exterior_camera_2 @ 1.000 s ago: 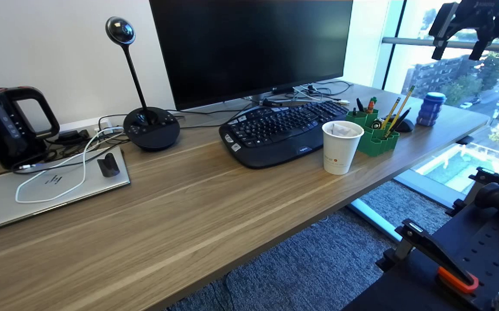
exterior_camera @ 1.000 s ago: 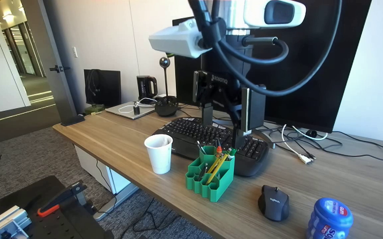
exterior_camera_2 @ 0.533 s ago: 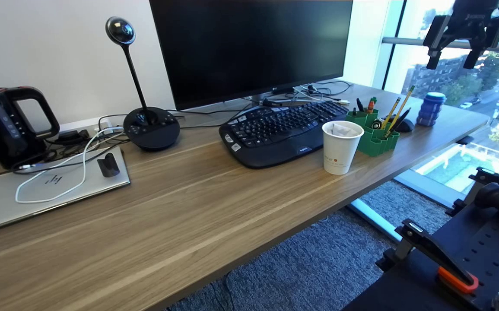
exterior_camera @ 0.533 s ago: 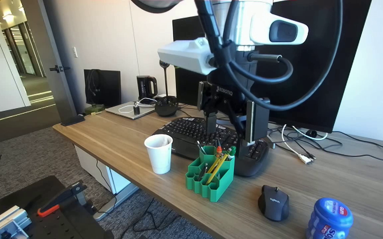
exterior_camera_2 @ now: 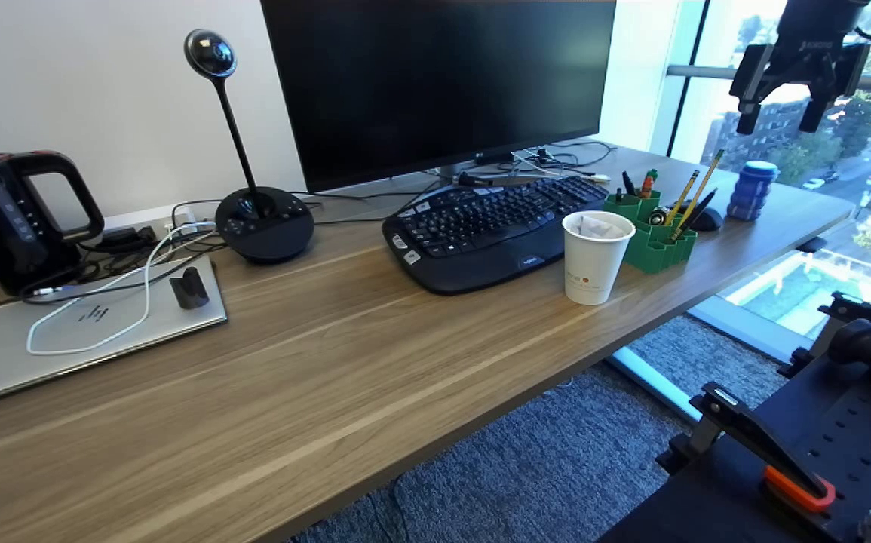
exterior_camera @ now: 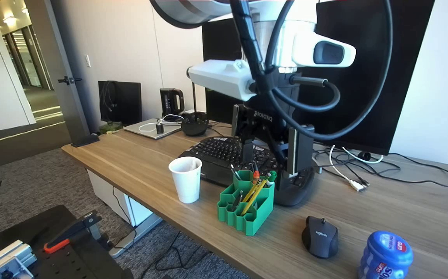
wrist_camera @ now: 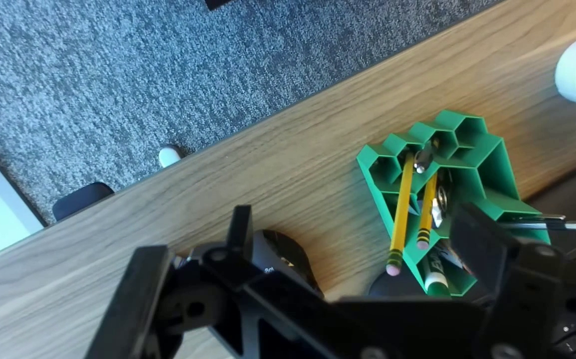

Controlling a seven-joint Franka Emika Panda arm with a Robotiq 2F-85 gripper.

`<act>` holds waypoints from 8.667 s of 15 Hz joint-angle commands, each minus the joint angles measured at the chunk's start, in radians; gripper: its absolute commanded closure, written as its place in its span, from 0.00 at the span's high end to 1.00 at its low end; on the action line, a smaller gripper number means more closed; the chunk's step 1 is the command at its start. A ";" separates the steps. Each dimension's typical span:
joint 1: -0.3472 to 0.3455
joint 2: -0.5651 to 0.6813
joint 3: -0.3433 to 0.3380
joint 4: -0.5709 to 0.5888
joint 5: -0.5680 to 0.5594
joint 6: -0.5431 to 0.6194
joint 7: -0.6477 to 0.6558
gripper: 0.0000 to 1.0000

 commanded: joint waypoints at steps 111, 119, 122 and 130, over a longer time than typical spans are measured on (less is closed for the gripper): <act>0.126 -0.484 0.066 -0.186 0.307 -0.106 -0.277 0.02; 0.177 -0.476 0.092 -0.182 0.320 0.036 -0.270 0.02; 0.195 -0.468 0.086 -0.198 0.329 0.095 -0.294 0.02; 0.219 -0.448 0.068 -0.244 0.377 0.124 -0.401 0.02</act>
